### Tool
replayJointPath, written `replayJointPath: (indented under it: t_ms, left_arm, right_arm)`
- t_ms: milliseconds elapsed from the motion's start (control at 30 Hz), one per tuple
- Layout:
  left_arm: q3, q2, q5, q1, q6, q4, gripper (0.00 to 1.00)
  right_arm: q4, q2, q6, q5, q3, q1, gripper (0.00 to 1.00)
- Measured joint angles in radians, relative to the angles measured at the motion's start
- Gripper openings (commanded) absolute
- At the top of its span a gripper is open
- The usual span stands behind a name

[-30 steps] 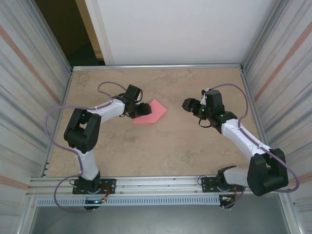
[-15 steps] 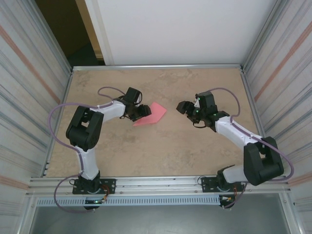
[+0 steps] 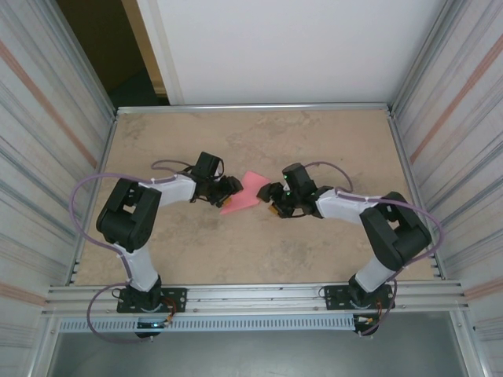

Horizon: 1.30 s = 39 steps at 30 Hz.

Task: Fold a paper plane with a square sheet of paper (pick it up from the middle)
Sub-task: Fold the wing for the fifth time at the center of the table.

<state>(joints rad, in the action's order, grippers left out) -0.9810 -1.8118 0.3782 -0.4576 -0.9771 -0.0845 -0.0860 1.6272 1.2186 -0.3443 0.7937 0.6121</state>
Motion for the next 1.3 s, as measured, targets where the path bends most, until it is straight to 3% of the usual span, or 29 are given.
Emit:
replayJointPath:
  t_ms: [400, 833, 1300]
  left_arm:
    - [0.004, 0.002, 0.016, -0.001, -0.027, 0.005, 0.55]
    - [0.007, 0.002, 0.024, 0.000, -0.027, 0.008, 0.56]
    - [0.008, 0.002, 0.028, 0.002, -0.034, 0.011, 0.56]
  right_arm:
    - [-0.076, 0.108, 0.088, 0.033, 0.006, 0.050, 0.37]
    - [-0.171, 0.167, 0.109, 0.037, 0.023, 0.050, 0.29]
    - [-0.423, 0.195, 0.184, 0.087, -0.069, 0.050, 0.21]
